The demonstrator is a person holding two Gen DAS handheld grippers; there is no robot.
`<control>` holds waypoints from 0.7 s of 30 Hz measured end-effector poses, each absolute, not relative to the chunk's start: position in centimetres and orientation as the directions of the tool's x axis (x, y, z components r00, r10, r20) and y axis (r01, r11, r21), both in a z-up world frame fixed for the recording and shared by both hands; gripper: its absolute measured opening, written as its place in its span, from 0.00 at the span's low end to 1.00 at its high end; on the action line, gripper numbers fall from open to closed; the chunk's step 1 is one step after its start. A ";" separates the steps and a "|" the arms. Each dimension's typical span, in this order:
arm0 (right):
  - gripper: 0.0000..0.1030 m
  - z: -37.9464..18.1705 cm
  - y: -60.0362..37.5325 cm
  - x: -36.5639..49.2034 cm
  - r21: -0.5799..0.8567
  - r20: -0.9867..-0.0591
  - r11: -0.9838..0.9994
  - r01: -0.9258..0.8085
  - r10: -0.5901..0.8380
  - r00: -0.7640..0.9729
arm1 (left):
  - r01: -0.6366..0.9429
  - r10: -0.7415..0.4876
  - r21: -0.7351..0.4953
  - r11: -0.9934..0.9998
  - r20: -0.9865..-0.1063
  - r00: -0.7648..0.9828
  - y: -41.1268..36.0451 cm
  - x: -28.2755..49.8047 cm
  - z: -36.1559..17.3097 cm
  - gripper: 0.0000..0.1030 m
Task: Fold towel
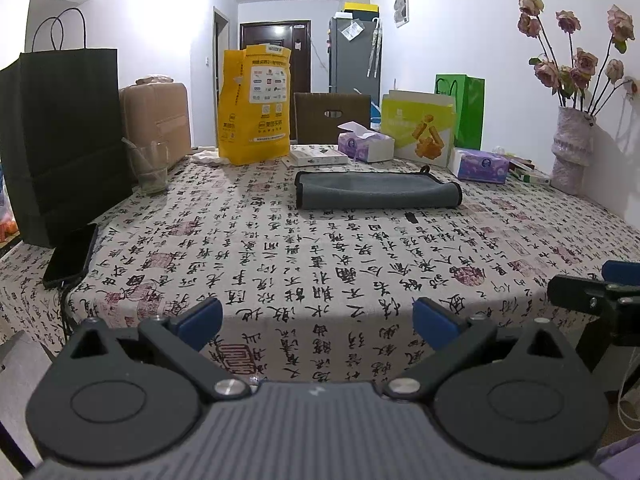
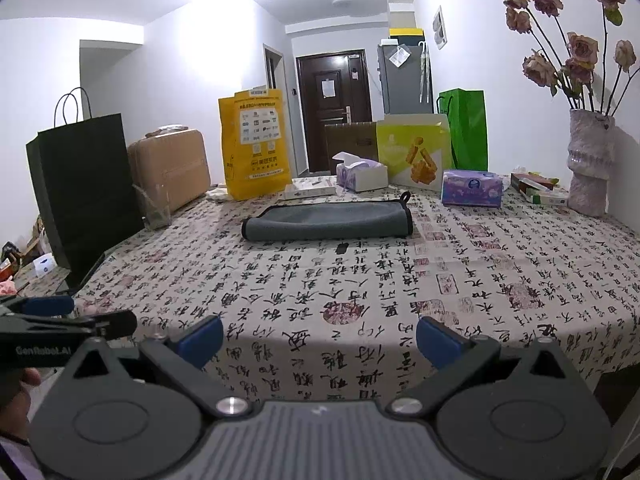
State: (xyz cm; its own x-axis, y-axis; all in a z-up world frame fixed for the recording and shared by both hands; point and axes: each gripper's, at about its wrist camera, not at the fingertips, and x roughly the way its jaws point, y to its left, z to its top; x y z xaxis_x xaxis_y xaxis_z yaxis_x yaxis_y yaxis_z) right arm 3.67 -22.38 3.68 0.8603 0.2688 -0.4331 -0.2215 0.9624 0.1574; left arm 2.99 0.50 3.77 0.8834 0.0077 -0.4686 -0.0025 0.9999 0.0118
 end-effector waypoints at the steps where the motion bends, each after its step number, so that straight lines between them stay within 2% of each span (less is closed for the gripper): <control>1: 1.00 3.6 -22.4 3.7 0.158 -0.435 0.962 -0.221 0.269 0.860 | -0.002 0.007 0.012 1.000 -0.468 0.884 0.5 3.0 3.8 1.00; 21: 1.00 3.5 -22.4 3.8 0.161 -0.440 0.963 -0.216 0.266 0.858 | 0.002 0.006 0.015 1.000 -0.470 0.883 0.6 3.1 3.8 1.00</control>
State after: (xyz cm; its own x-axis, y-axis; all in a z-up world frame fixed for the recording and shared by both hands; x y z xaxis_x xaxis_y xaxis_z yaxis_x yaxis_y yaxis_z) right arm 3.77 -22.36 3.49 0.8578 0.2657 -0.4400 -0.2155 0.9631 0.1614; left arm 3.07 0.55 3.76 0.8829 0.0056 -0.4696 0.0016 0.9999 0.0150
